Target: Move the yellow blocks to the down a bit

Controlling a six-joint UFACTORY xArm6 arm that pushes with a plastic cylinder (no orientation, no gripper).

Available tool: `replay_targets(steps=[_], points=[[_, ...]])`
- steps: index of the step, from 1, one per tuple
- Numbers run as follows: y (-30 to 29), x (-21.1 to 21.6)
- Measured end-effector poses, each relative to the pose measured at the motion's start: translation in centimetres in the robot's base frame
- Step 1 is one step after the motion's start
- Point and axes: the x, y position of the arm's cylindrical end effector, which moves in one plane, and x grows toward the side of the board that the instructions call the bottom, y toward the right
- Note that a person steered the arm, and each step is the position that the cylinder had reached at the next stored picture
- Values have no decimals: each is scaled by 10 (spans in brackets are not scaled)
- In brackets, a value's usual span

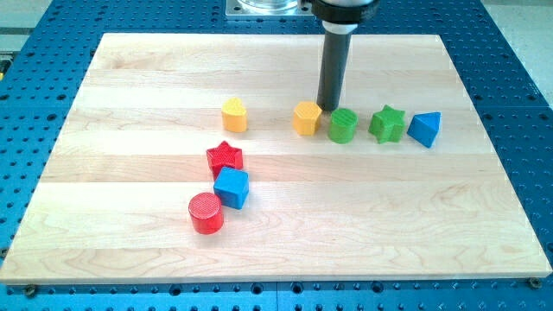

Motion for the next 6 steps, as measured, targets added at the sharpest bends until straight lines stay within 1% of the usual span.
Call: replay_targets(steps=[1,2,3,4,5,6], points=[[-31,12],[-46,10],[-96,-3],[-162,12],[-177,8],[-300,25]])
